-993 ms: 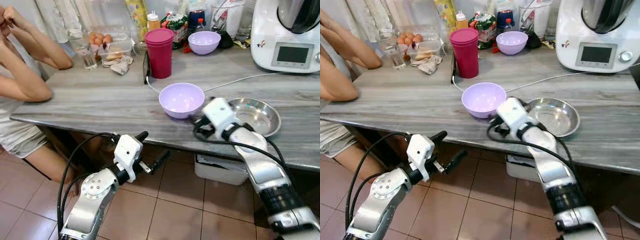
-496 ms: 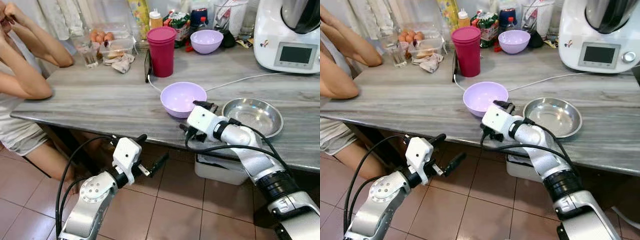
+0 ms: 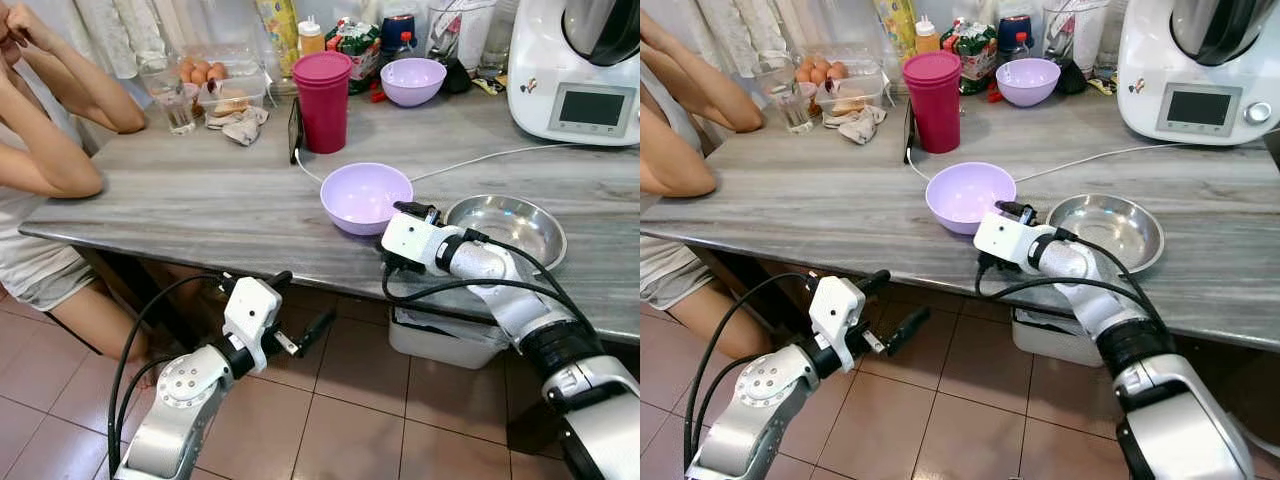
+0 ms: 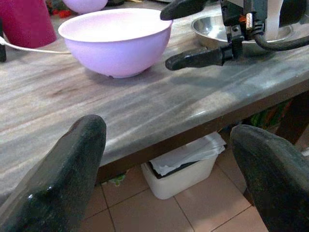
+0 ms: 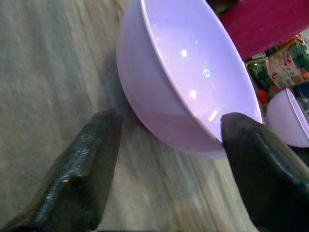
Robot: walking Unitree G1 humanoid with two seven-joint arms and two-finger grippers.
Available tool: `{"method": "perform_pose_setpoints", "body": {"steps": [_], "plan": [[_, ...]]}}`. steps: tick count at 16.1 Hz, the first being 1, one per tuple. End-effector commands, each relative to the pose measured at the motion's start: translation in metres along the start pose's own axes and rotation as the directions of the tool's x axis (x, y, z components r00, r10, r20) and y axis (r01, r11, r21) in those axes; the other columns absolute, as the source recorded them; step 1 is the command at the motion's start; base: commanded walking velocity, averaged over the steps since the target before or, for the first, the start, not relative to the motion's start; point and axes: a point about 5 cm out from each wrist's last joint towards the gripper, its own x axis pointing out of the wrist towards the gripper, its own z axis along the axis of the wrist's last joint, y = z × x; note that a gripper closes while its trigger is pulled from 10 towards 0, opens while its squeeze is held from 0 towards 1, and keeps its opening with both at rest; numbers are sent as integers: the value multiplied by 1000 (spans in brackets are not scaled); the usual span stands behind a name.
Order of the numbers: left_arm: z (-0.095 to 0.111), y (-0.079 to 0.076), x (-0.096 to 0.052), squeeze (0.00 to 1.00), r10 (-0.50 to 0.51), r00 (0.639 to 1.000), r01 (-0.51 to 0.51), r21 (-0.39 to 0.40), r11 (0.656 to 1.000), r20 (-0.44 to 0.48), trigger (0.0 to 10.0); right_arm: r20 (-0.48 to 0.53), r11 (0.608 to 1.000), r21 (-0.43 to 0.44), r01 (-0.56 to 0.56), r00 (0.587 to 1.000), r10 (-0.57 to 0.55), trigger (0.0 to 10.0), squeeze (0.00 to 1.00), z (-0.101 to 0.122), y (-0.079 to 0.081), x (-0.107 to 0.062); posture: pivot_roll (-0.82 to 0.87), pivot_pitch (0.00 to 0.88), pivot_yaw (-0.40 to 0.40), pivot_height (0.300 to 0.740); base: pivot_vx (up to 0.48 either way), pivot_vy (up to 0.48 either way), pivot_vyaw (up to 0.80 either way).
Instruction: Setting the table
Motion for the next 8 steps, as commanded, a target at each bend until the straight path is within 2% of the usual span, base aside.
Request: {"method": "perform_pose_setpoints", "body": {"steps": [1, 5, 8], "plan": [[2, 2, -3, 0, 6, 1000, -6, 14, 1000, -3, 10000, 11, 1000, -29, 5, 1000, -5, 863, 0, 3, -4, 1, -206, 97, 109, 740, 0, 0, 0], [3, 2, -3, 0, 4, 1000, -3, 16, 1000, -3, 10000, 1, 999, -35, 16, 1000, -16, 1294, 0, -2, -6, 0, -208, 96, 109, 740, 0, 0, 0], [2, 1, -3, 0, 4, 1000, -4, 16, 1000, -3, 10000, 8, 999, -34, 28, 1000, -28, 1098, 0, -2, -9, 0, -209, 94, 106, 740, 0, 0, 0]]}}
